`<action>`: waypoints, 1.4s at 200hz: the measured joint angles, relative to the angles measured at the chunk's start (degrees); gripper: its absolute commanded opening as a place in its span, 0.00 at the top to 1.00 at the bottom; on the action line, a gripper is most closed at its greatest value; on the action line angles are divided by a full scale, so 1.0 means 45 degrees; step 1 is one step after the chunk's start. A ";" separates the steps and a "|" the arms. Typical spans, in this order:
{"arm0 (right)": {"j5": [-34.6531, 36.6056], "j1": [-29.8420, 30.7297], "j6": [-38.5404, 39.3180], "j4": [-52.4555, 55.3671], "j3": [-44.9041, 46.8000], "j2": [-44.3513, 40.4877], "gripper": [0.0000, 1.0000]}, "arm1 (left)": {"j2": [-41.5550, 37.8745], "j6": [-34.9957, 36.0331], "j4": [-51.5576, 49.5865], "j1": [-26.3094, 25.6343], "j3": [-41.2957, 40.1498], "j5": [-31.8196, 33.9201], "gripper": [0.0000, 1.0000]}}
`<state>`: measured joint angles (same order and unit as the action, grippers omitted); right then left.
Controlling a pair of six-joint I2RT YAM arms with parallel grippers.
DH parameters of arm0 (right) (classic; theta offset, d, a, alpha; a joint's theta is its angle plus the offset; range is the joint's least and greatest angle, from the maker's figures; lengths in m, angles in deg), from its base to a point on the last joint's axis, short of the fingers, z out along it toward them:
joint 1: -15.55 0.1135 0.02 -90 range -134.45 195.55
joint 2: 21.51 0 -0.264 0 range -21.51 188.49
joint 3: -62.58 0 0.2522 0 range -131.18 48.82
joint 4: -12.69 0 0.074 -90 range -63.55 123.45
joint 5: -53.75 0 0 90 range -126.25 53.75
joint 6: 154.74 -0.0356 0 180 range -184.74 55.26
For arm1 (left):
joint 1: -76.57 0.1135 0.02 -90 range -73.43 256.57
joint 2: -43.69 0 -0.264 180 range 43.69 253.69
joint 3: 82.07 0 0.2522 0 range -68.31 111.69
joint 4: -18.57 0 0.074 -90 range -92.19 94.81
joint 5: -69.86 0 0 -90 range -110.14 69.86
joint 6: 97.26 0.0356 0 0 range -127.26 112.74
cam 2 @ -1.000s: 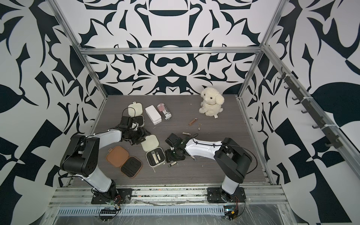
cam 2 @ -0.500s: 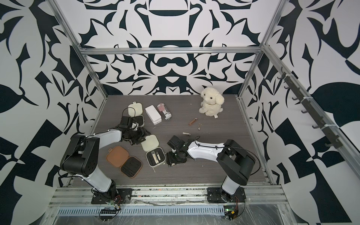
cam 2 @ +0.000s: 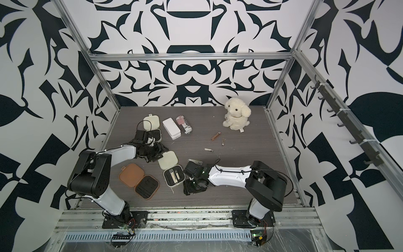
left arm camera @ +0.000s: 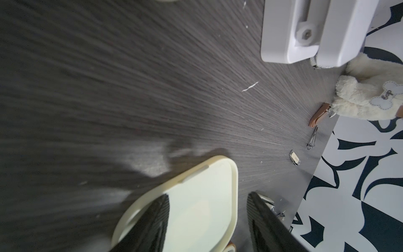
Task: Organize nail clipper sets
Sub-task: Adjust the nail clipper at the center of the board, then pick up the nail clipper from the center of the board.
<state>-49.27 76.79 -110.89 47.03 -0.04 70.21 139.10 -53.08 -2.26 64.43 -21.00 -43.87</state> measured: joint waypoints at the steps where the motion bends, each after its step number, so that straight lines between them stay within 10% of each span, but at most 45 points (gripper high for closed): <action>1: 0.0015 0.0005 0.0015 0.0024 -0.0015 0.0005 0.39 | 0.0000 0.0000 0.0000 0.0000 0.0000 0.0005 0.39; 103: 0.2715 0.0680 0.1885 0.3920 -0.4750 0.2472 0.61 | 0.0000 -0.0005 0.0000 0.0000 0.0000 0.0000 0.38; 280: 0.3050 0.1141 0.2399 0.5095 -0.5314 0.3798 0.71 | 0.0000 -0.0010 0.0010 0.0000 -0.0010 0.0000 0.39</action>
<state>-35.54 81.92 -100.09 69.96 -23.95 87.30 139.10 -53.12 -2.22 64.43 -21.04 -43.87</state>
